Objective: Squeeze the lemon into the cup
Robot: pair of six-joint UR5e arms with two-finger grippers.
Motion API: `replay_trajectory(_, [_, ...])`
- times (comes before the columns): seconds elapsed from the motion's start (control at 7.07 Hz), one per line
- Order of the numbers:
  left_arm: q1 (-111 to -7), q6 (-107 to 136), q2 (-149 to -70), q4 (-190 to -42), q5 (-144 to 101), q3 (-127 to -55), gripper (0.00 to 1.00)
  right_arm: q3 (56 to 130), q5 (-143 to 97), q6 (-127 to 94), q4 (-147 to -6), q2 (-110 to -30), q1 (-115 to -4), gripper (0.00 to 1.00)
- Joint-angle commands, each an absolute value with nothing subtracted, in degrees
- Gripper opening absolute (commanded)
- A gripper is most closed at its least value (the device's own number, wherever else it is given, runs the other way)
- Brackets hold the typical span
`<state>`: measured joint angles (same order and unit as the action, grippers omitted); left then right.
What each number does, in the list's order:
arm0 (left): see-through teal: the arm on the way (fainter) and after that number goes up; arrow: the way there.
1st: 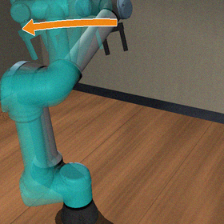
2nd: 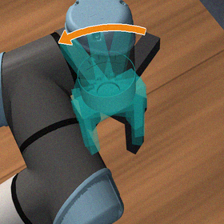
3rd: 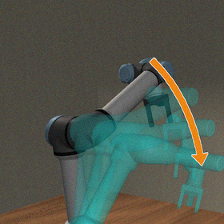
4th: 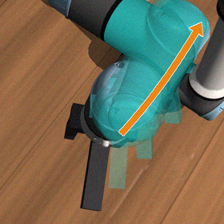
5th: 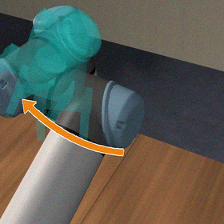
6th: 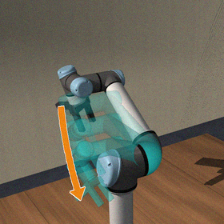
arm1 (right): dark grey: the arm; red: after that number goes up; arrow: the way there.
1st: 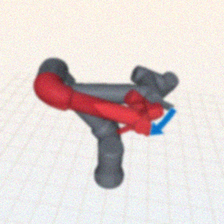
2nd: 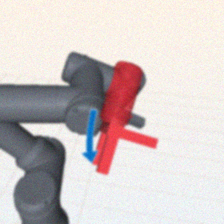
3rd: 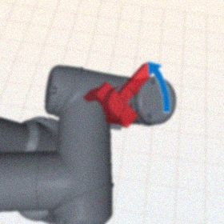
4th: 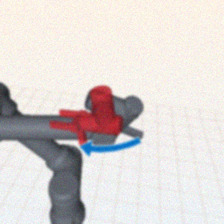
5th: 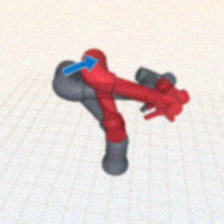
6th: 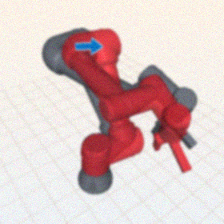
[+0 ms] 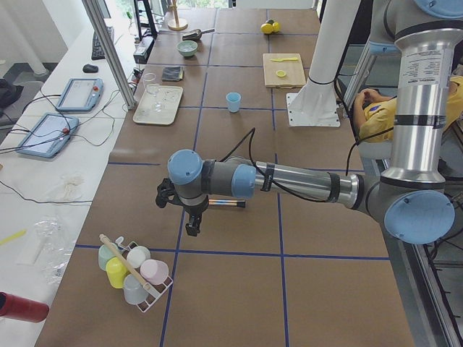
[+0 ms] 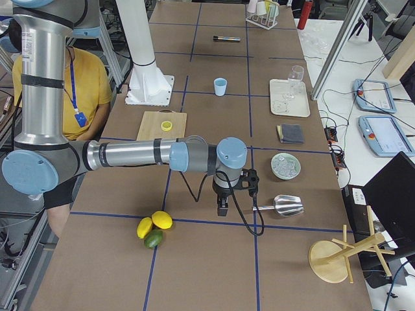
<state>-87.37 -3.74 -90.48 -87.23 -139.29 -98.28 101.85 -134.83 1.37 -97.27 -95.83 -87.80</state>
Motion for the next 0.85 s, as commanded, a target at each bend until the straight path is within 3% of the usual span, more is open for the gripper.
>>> replay_trajectory(0.0, [-87.4, -4.0, -90.4, -87.3, -139.5, -97.6, 1.0, 101.8, -134.9, 1.5, -96.9, -96.3, -87.8, 1.0])
replay_trajectory(0.71, [-87.4, -4.0, -89.9, -87.4, -139.0, -94.1, 1.0, 102.8, -137.2, -5.3, -96.7, -96.1, -87.2, 1.0])
